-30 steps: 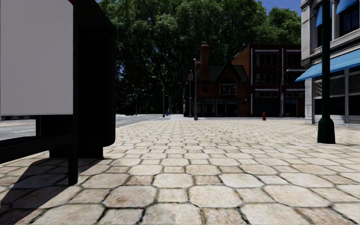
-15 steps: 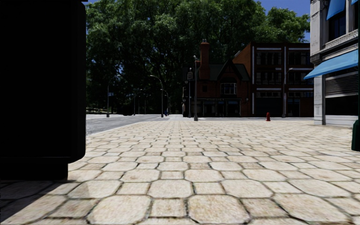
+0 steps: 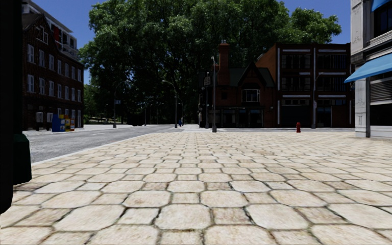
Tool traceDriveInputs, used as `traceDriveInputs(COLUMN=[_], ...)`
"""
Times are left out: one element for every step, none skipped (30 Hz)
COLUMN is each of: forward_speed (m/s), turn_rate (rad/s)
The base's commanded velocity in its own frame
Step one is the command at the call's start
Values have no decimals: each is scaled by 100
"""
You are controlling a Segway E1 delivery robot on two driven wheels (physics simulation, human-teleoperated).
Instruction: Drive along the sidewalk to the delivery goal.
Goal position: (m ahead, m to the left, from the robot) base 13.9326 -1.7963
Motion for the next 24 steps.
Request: traceDriveInputs(forward_speed=[200, 200, 200, 200, 200, 200, 200, 200, 200, 200, 200, 200, 200, 200, 200, 200, 200, 200, 200, 200, 200, 200, 200, 200], turn_rate=[0, 0, 0, 0, 0, 0, 0, 0, 0, 0, 0, 0, 0, 0, 0, 0, 0, 0, 0, 0, 0, -4, -17, -23])
